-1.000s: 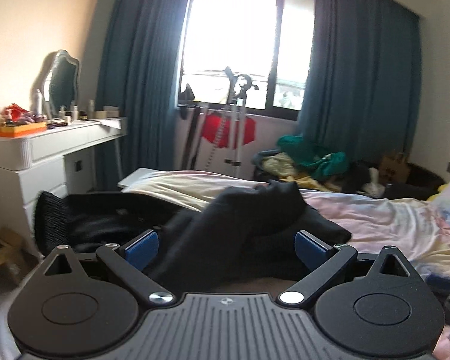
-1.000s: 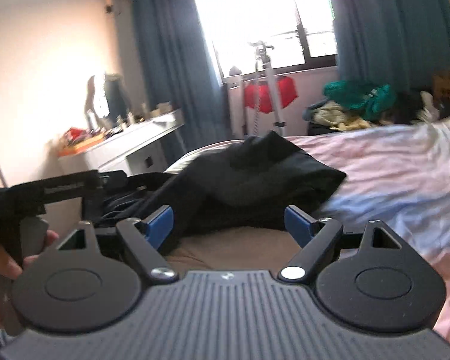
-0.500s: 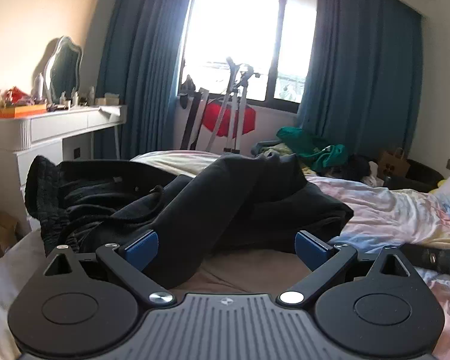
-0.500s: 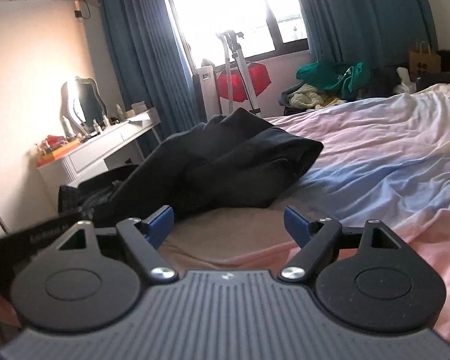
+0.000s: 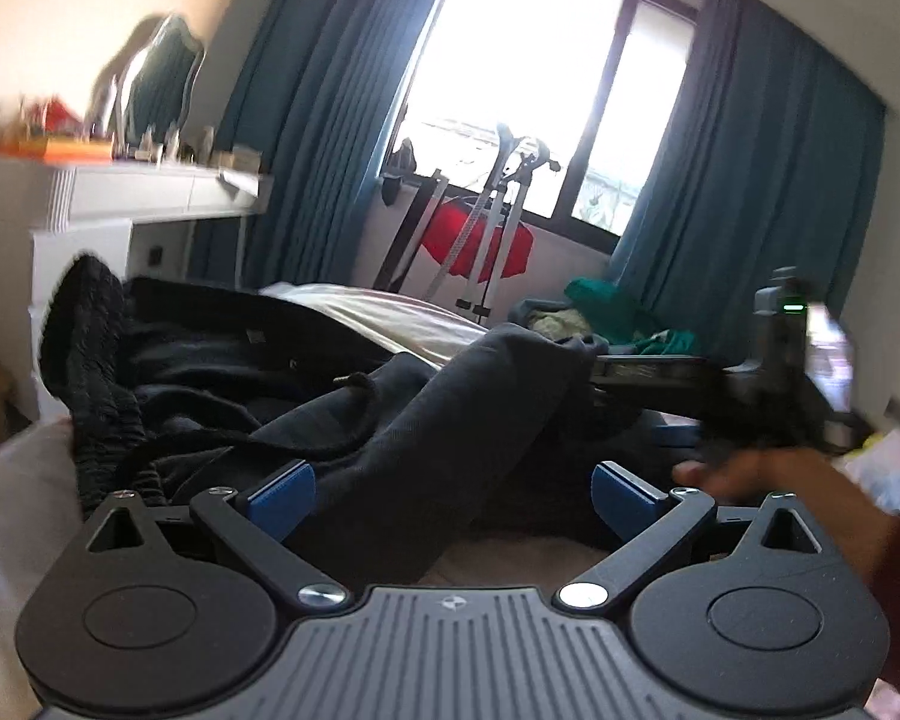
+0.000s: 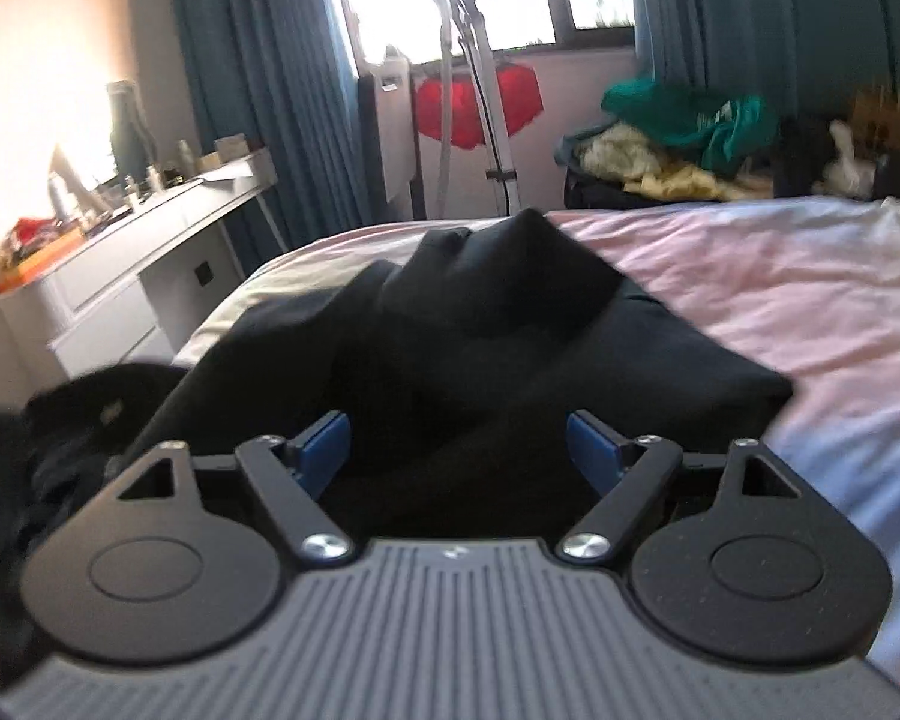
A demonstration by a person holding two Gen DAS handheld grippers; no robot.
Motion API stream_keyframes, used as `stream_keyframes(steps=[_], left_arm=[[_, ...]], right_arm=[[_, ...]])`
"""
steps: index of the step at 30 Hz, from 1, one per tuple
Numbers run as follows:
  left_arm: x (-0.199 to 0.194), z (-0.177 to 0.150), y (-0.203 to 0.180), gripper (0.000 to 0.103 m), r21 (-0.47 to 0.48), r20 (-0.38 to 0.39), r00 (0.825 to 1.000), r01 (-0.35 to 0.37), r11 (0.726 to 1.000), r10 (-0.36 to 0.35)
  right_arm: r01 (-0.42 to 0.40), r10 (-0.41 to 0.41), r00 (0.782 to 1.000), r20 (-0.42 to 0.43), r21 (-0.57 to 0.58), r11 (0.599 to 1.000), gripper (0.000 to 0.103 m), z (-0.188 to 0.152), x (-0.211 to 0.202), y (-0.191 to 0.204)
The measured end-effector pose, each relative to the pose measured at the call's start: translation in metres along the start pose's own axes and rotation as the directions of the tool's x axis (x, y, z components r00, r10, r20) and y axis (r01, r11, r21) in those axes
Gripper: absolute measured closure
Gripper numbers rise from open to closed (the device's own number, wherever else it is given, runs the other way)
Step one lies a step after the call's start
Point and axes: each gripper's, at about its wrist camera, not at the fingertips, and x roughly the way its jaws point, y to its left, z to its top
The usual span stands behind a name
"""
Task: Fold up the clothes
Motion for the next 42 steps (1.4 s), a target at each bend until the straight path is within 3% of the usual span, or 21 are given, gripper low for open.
stream_keyframes(steps=[3, 6, 7, 9, 12, 17, 21, 25, 28, 30, 32, 37, 42], left_arm=[[0.02, 0.002, 0.022, 0.003, -0.07, -0.01, 1.0, 0.012, 0.998, -0.012], [0.042, -0.002, 0.037, 0.003, -0.123, -0.03, 0.999, 0.019, 0.992, -0.023], [0.049, -0.004, 0.04, 0.003, -0.137, -0.038, 0.999, 0.022, 0.99, -0.028], [0.058, -0.006, 0.043, 0.003, -0.134, -0.05, 0.999, 0.016, 0.991, -0.023], [0.059, -0.007, 0.042, 0.003, -0.123, -0.042, 0.999, 0.015, 0.992, -0.02], [0.052, -0.009, 0.038, 0.003, -0.115, -0.031, 0.999, 0.02, 0.993, -0.024], [0.045, -0.009, 0.031, 0.003, -0.085, -0.021, 1.0, 0.015, 0.996, -0.017], [0.039, -0.01, 0.024, 0.003, -0.054, -0.02, 1.0, 0.012, 0.998, -0.013], [0.036, -0.014, 0.019, 0.003, -0.035, -0.027, 1.0, 0.011, 0.999, -0.012], [0.035, -0.017, 0.014, 0.003, -0.001, -0.03, 1.0, 0.007, 1.0, -0.007], [0.035, -0.021, 0.008, 0.003, 0.044, -0.033, 0.999, -0.007, 0.999, 0.008], [0.033, -0.031, 0.0, 0.003, 0.121, -0.058, 0.998, -0.03, 0.992, 0.037], [0.025, -0.034, -0.008, 0.003, 0.157, -0.059, 0.997, -0.044, 0.987, 0.054]], right_arm=[[0.032, -0.032, 0.999, -0.027, 0.0, 0.999, 0.031, 0.008, 0.037, 0.007], [0.064, -0.063, 0.997, -0.053, 0.006, 0.998, 0.063, 0.016, 0.07, 0.014], [0.07, -0.068, 0.996, -0.061, 0.025, 0.997, 0.08, 0.017, 0.071, 0.014], [0.079, -0.075, 0.996, -0.056, 0.059, 0.995, 0.094, 0.022, 0.064, 0.013], [0.095, -0.095, 0.995, -0.02, 0.019, 0.995, 0.094, 0.036, 0.035, 0.006], [0.202, -0.193, 0.976, 0.099, -0.091, 0.975, 0.095, 0.067, -0.037, -0.033], [0.322, -0.301, 0.932, 0.202, -0.08, 0.943, 0.095, 0.085, -0.102, -0.078], [0.454, -0.43, 0.856, 0.287, -0.019, 0.891, 0.097, 0.082, -0.154, -0.128], [0.542, -0.539, 0.795, 0.278, 0.074, 0.837, 0.097, 0.061, -0.172, -0.165], [0.593, -0.615, 0.759, 0.212, 0.164, 0.788, 0.096, 0.036, -0.174, -0.194], [0.586, -0.633, 0.764, 0.123, 0.276, 0.762, 0.096, 0.007, -0.176, -0.217], [0.481, -0.57, 0.818, 0.083, 0.444, 0.756, 0.094, -0.059, -0.193, -0.225], [0.373, -0.498, 0.865, 0.064, 0.584, 0.721, 0.093, -0.08, -0.215, -0.209]])
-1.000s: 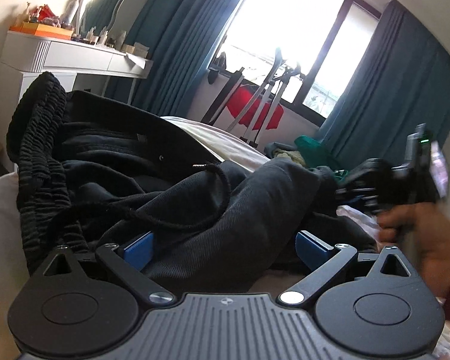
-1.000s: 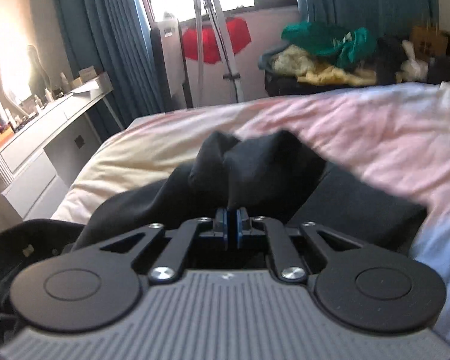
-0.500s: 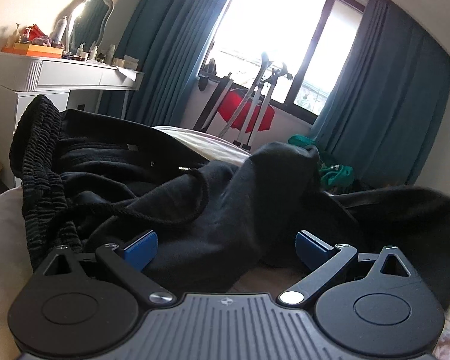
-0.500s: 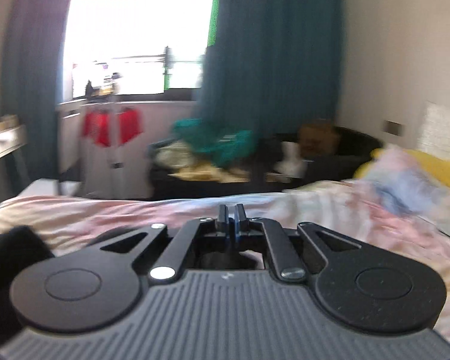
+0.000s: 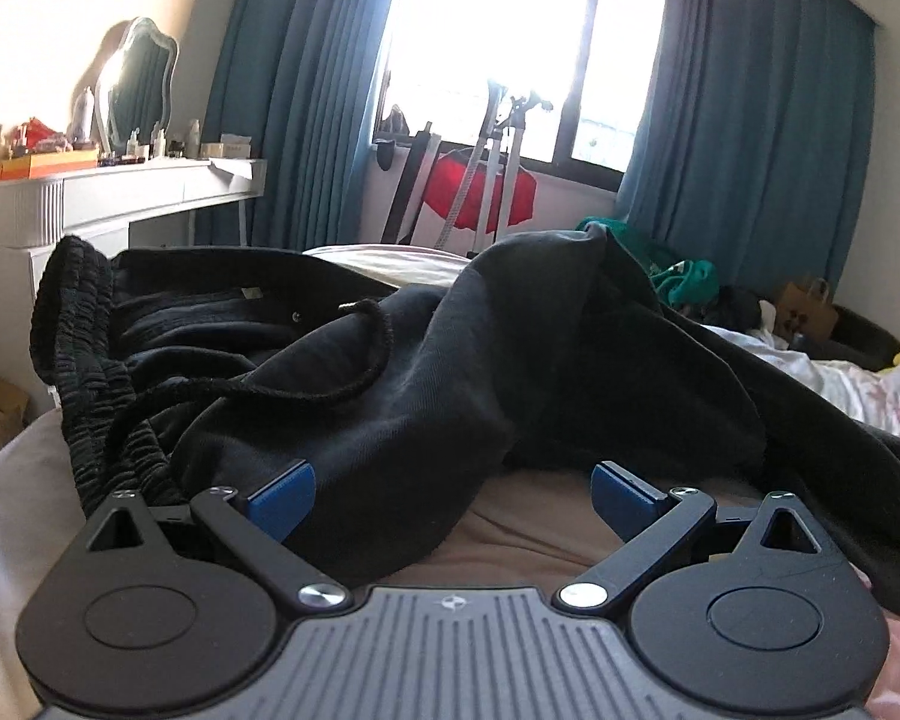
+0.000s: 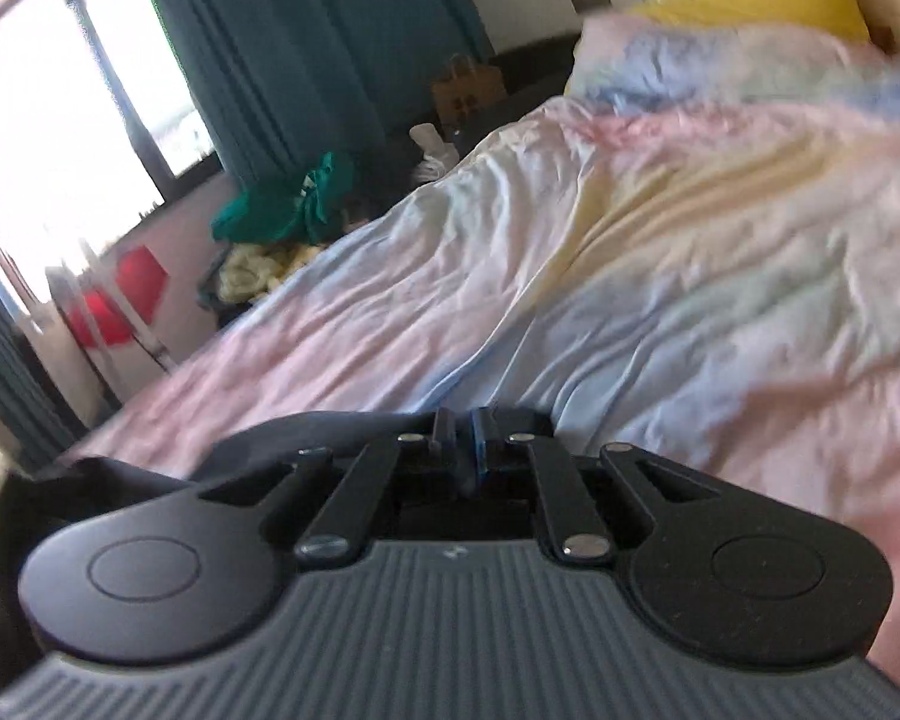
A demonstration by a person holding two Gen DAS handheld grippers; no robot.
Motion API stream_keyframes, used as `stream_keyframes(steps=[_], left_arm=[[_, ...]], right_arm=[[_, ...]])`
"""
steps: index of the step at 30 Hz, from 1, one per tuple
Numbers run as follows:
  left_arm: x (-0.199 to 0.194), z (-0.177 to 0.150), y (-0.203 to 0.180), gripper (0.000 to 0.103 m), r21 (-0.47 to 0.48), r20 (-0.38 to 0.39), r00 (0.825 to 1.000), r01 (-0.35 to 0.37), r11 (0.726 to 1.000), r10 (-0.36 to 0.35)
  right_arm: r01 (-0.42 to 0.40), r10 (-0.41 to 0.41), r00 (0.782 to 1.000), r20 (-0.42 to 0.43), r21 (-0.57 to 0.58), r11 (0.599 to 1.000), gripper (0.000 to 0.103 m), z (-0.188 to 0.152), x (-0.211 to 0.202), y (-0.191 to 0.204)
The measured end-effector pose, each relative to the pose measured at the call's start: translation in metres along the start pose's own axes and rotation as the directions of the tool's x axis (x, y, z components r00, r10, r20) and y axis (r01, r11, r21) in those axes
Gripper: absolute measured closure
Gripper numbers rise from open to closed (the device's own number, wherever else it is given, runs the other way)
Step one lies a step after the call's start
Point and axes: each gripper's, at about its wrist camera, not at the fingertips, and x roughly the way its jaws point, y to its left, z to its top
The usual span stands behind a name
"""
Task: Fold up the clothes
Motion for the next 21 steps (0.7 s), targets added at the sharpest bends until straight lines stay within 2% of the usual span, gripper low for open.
stream_keyframes(steps=[3, 5, 6, 7, 8, 10, 11, 12, 13, 17, 20, 21], left_arm=[[-0.006, -0.001, -0.005, 0.003, 0.028, 0.014, 1.0, -0.018, 0.999, 0.017], [-0.008, -0.002, -0.008, 0.003, 0.049, 0.021, 1.0, -0.02, 0.999, 0.019], [-0.007, -0.002, -0.011, 0.003, 0.071, 0.023, 1.0, -0.016, 0.997, 0.014], [-0.006, -0.001, -0.015, 0.003, 0.093, 0.024, 1.0, -0.011, 0.996, 0.009], [-0.002, 0.0, -0.019, 0.003, 0.123, 0.022, 1.0, -0.01, 0.992, 0.007], [0.01, 0.004, -0.03, 0.003, 0.189, 0.01, 1.0, -0.028, 0.982, 0.026], [0.018, 0.007, -0.035, 0.003, 0.217, 0.0, 0.998, -0.057, 0.974, 0.059], [0.028, 0.013, -0.041, 0.003, 0.235, -0.01, 0.995, -0.092, 0.968, 0.097], [0.034, 0.018, -0.044, 0.003, 0.242, -0.01, 0.994, -0.1, 0.965, 0.105], [0.068, 0.047, -0.062, 0.003, 0.28, 0.02, 0.998, -0.065, 0.958, 0.062], [0.103, 0.074, -0.082, 0.003, 0.314, 0.047, 0.997, -0.079, 0.946, 0.067], [0.117, 0.083, -0.087, 0.002, 0.299, 0.037, 0.997, -0.082, 0.951, 0.074]], right_arm=[[-0.053, 0.053, 0.998, 0.019, 0.011, 0.999, 0.09, -0.008, -0.026, 0.003], [-0.071, 0.071, 0.996, 0.05, -0.003, 0.997, 0.066, -0.011, -0.041, 0.006], [-0.082, 0.082, 0.995, 0.064, -0.006, 0.997, 0.057, -0.011, -0.047, 0.007], [-0.099, 0.098, 0.992, 0.075, 0.005, 0.995, 0.04, -0.008, -0.05, 0.006], [-0.119, 0.116, 0.99, 0.085, 0.024, 0.993, 0.028, -0.007, -0.052, 0.004], [-0.143, 0.138, 0.987, 0.087, 0.061, 0.988, 0.025, -0.006, -0.051, 0.0], [-0.151, 0.145, 0.986, 0.084, 0.074, 0.986, 0.025, -0.007, -0.048, -0.002], [-0.151, 0.144, 0.986, 0.082, 0.087, 0.985, 0.026, -0.008, -0.045, -0.005], [-0.131, 0.123, 0.989, 0.082, 0.098, 0.987, 0.026, -0.01, -0.042, -0.007], [-0.079, 0.068, 0.995, 0.073, 0.161, 0.984, 0.025, -0.012, -0.028, -0.02], [-0.052, 0.038, 0.997, 0.074, 0.21, 0.976, 0.025, -0.012, -0.02, -0.031], [-0.044, 0.028, 0.997, 0.075, 0.223, 0.974, 0.025, -0.013, -0.017, -0.034]])
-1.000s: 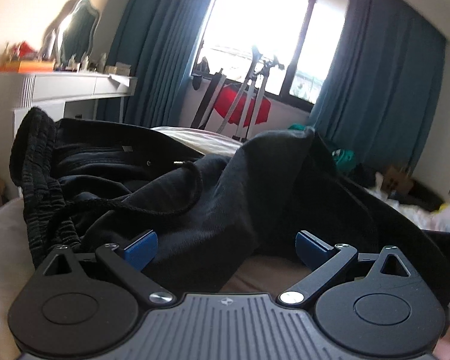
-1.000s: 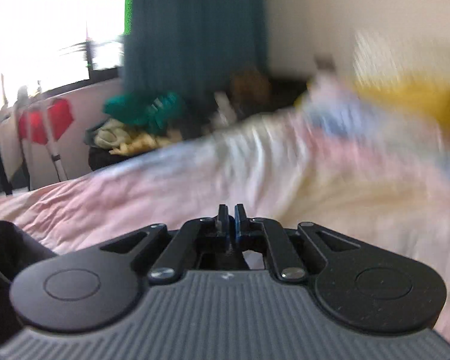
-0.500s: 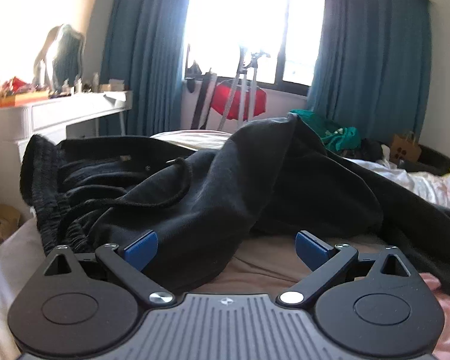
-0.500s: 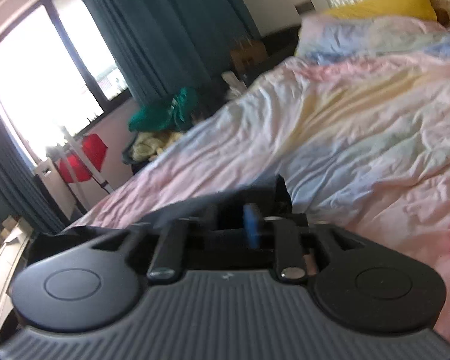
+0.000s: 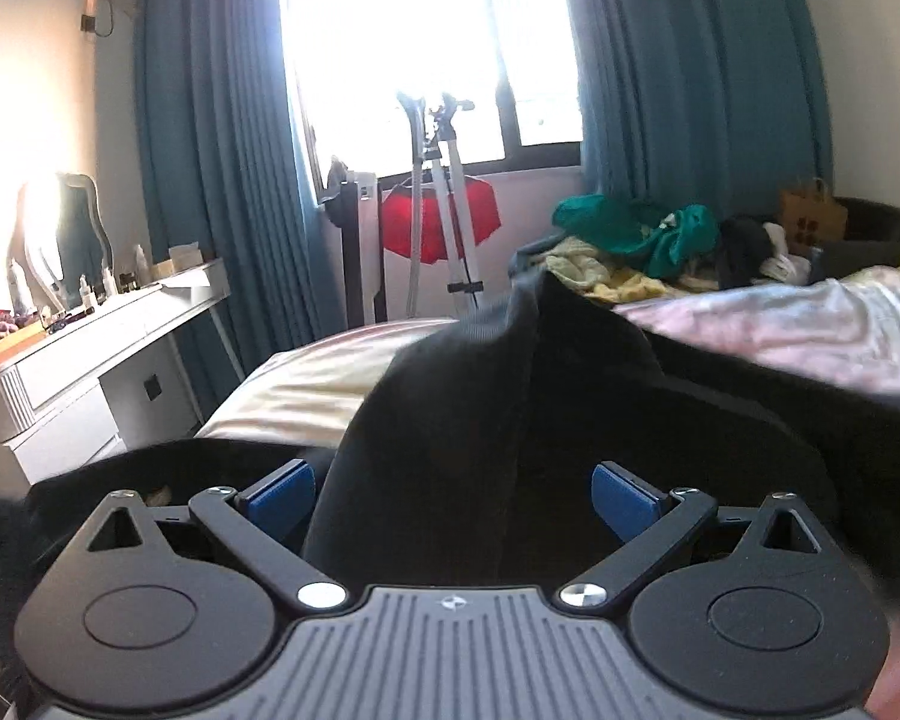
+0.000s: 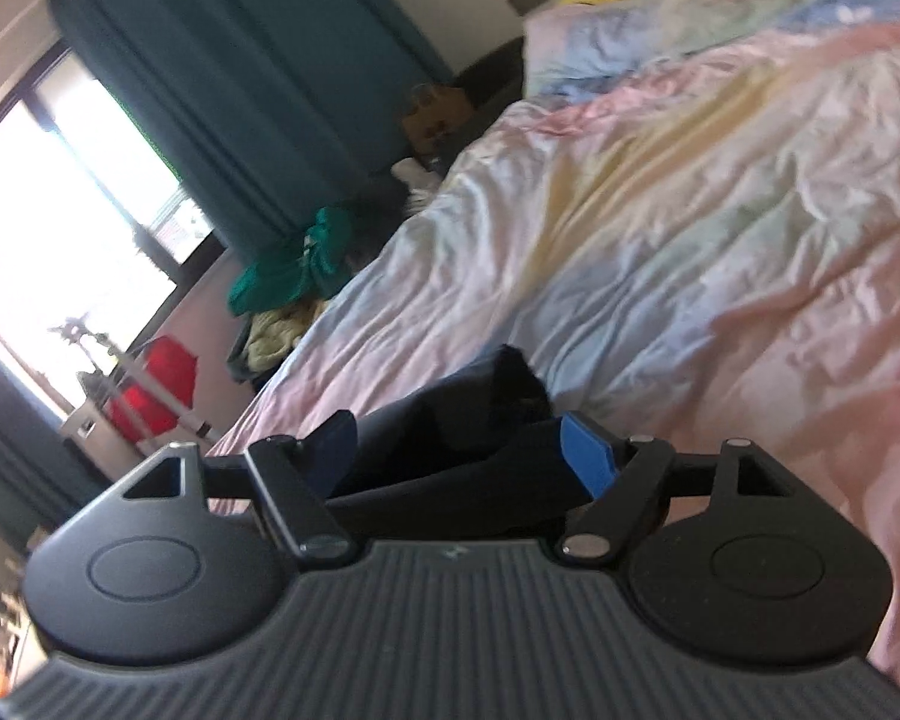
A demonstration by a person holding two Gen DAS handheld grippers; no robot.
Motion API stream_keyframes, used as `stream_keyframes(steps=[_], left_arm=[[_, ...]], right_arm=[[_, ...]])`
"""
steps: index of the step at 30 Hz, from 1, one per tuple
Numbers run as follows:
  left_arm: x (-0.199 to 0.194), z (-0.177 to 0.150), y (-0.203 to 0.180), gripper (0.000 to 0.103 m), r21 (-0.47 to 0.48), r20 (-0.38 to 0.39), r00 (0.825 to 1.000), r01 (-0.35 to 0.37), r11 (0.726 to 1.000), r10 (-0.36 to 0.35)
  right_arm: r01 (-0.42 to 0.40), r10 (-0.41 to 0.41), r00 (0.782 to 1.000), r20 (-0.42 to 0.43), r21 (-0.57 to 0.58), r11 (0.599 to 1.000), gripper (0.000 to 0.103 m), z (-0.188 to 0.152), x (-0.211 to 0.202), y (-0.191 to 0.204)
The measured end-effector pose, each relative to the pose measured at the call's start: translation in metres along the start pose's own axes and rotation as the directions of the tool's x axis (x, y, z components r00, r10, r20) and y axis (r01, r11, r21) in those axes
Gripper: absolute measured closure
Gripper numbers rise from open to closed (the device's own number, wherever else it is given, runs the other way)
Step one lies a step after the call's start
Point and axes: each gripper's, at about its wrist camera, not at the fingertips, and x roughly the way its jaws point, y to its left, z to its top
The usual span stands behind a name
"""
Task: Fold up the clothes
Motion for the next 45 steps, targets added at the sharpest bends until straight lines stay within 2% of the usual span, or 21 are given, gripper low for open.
stream_keyframes(steps=[6, 8, 11, 12, 13, 16, 17, 20, 21, 26, 31, 36, 40, 43, 45], left_arm=[[0.069, 0.047, -0.021, 0.002, -0.042, -0.024, 1.0, -0.013, 0.999, 0.012], [0.09, 0.056, -0.031, 0.003, -0.018, -0.04, 0.999, -0.032, 0.999, 0.032], [0.12, 0.07, -0.044, 0.01, 0.029, -0.085, 0.996, -0.038, 0.999, 0.04], [0.127, 0.073, -0.045, 0.024, 0.033, -0.101, 0.994, -0.032, 0.999, 0.036], [0.133, 0.076, -0.045, 0.042, 0.037, -0.116, 0.993, -0.027, 0.999, 0.031], [0.138, 0.083, -0.041, 0.074, 0.03, -0.149, 0.989, -0.014, 0.999, 0.018], [0.136, 0.085, -0.038, 0.08, 0.03, -0.152, 0.988, -0.003, 1.0, 0.008], [0.113, 0.091, -0.035, 0.089, 0.053, -0.131, 0.991, 0.027, 0.998, -0.02], [0.098, 0.093, -0.034, 0.095, 0.067, -0.118, 0.993, 0.04, 0.997, -0.032], [0.012, 0.094, -0.023, 0.096, 0.142, -0.062, 0.99, 0.13, 0.981, -0.123], [-0.09, 0.061, 0.001, 0.096, 0.18, -0.049, 0.975, 0.22, 0.959, -0.215], [-0.169, -0.024, 0.022, 0.096, 0.15, -0.162, 0.948, 0.297, 0.943, -0.273], [-0.179, -0.089, 0.027, 0.096, 0.118, -0.317, 0.923, 0.268, 0.956, -0.22], [-0.171, -0.117, 0.031, 0.096, 0.071, -0.393, 0.902, 0.227, 0.971, -0.182], [-0.171, -0.117, 0.033, 0.095, 0.048, -0.376, 0.909, 0.215, 0.975, -0.182]], right_arm=[[0.034, -0.031, 0.998, 0.049, -0.044, 0.998, 0.025, -0.004, 0.015, 0.002], [0.029, -0.025, 0.998, 0.049, -0.068, 0.997, 0.025, -0.007, 0.021, 0.005], [0.02, -0.013, 0.998, 0.059, -0.108, 0.994, 0.025, -0.011, 0.028, 0.01], [0.022, -0.016, 0.998, 0.057, -0.114, 0.993, 0.025, -0.012, 0.031, 0.01], [0.025, -0.019, 0.998, 0.054, -0.12, 0.993, 0.025, -0.013, 0.034, 0.011], [0.027, -0.021, 0.999, 0.047, -0.121, 0.992, 0.025, -0.015, 0.042, 0.014], [0.028, -0.022, 0.999, 0.05, -0.131, 0.991, 0.025, -0.015, 0.044, 0.016], [0.025, -0.017, 0.998, 0.054, -0.149, 0.989, 0.025, -0.017, 0.046, 0.021], [0.022, -0.013, 0.998, 0.054, -0.152, 0.988, 0.025, -0.017, 0.045, 0.022], [0.024, -0.012, 0.997, 0.078, -0.157, 0.987, 0.025, -0.016, 0.036, 0.022], [0.011, 0.008, 0.995, 0.096, -0.191, 0.982, 0.025, -0.017, 0.023, 0.027], [-0.006, 0.026, 0.995, 0.097, -0.209, 0.978, 0.025, -0.014, 0.007, 0.028], [-0.031, 0.042, 0.998, 0.051, -0.199, 0.979, 0.025, -0.011, -0.004, 0.025], [-0.052, 0.051, 0.999, -0.013, -0.186, 0.981, 0.025, -0.008, -0.007, 0.023], [-0.077, 0.066, 0.995, -0.079, -0.159, 0.984, 0.025, -0.006, -0.006, 0.019]])
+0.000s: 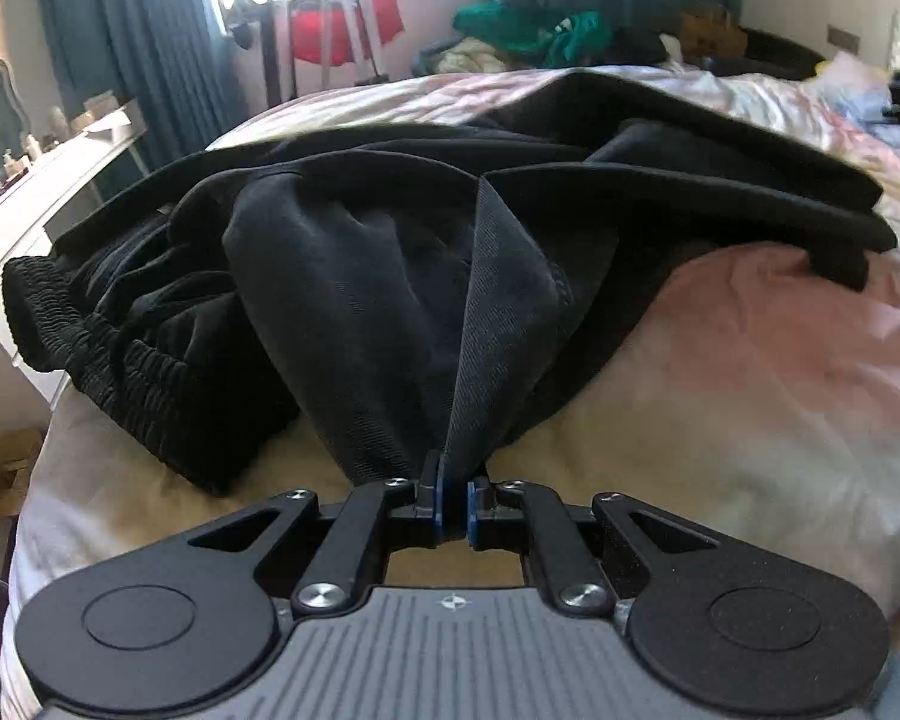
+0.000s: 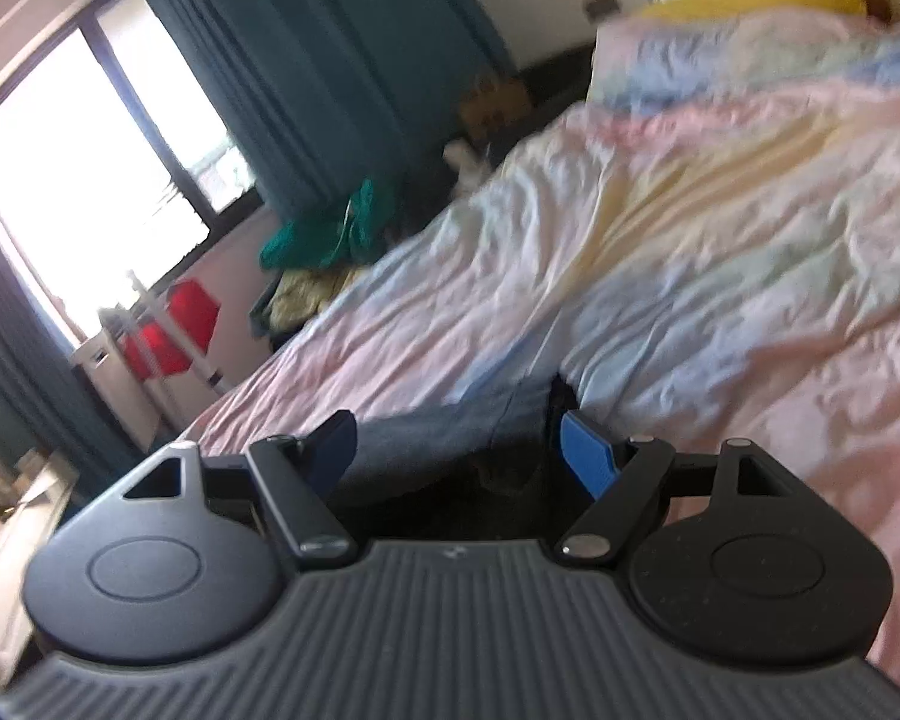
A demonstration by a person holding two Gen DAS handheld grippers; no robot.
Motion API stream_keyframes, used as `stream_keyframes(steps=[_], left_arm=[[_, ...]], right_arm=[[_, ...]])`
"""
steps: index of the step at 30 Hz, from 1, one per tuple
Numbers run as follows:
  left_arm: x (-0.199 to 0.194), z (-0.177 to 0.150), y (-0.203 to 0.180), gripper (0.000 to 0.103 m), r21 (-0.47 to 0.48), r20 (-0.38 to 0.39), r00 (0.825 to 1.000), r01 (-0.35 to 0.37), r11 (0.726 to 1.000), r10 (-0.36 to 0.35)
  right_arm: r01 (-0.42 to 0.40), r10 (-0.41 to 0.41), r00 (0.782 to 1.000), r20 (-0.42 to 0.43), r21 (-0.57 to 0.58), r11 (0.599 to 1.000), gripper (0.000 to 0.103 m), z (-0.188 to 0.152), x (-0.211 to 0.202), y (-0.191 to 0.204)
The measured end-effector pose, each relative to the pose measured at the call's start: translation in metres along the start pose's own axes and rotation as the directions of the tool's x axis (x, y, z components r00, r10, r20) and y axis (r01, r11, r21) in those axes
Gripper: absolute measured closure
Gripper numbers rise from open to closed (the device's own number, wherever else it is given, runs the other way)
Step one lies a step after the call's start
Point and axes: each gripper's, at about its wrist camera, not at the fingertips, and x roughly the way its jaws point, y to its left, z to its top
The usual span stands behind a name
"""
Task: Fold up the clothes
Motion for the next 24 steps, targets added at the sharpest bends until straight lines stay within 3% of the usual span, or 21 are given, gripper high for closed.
stream_keyframes(steps=[3, 6, 10, 15, 18, 20, 24], left_arm=[[-0.009, 0.003, 0.003, 0.091, -0.042, 0.047, 0.998, 0.034, 0.999, -0.032], [-0.02, 0.002, 0.002, 0.08, -0.012, 0.087, 0.995, 0.04, 0.999, -0.038], [-0.03, 0.006, -0.004, 0.052, 0.016, 0.187, 0.981, 0.046, 0.999, -0.049], [-0.023, 0.014, -0.012, 0.045, 0.019, 0.293, 0.955, 0.038, 0.999, -0.042], [-0.003, 0.024, -0.017, 0.045, -0.004, 0.283, 0.958, 0.043, 0.999, -0.04], [0.012, 0.026, -0.017, 0.045, -0.038, 0.26, 0.963, 0.085, 0.996, -0.072], [0.04, 0.02, -0.012, 0.045, -0.085, 0.2, 0.973, 0.136, 0.987, -0.117]], right_arm=[[-0.055, 0.065, 0.992, -0.107, 0.1, 0.993, 0.025, 0.001, 0.007, -0.012], [-0.094, 0.142, 0.969, -0.204, 0.229, 0.969, 0.025, -0.002, 0.019, -0.025], [-0.06, 0.156, 0.949, -0.273, 0.329, 0.943, 0.025, -0.009, 0.032, -0.034], [-0.012, 0.216, 0.909, -0.357, 0.495, 0.869, 0.025, -0.019, 0.043, -0.055], [0.0, 0.299, 0.867, -0.399, 0.6, 0.8, 0.026, -0.032, 0.053, -0.065], [-0.002, 0.352, 0.841, -0.41, 0.649, 0.761, 0.026, -0.042, 0.061, -0.068], [0.0, 0.342, 0.848, -0.405, 0.646, 0.764, 0.025, -0.047, 0.085, -0.057]])
